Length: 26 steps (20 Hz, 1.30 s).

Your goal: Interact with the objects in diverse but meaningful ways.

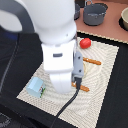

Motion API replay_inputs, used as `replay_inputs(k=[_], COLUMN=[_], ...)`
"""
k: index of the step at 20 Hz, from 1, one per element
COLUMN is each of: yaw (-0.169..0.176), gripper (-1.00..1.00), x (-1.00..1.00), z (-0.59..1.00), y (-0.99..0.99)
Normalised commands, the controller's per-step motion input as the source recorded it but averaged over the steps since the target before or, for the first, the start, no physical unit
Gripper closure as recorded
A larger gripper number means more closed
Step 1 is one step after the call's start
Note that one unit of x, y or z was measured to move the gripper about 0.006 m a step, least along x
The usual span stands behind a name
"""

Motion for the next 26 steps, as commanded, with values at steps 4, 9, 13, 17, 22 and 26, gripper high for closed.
replay_inputs(k=[4, 9, 13, 17, 22, 26], yaw=[-0.077, -0.088, -0.116, -0.109, -0.049, -0.001], gripper=[1.00, 1.00, 1.00, 1.00, -1.00, -1.00], x=[0.38, 0.44, 0.72, 0.59, 0.26, 0.00], z=[-0.33, -0.24, 0.00, -0.02, 0.08, 0.86], y=[-0.19, -0.34, -0.49, -0.47, -0.22, 0.00])
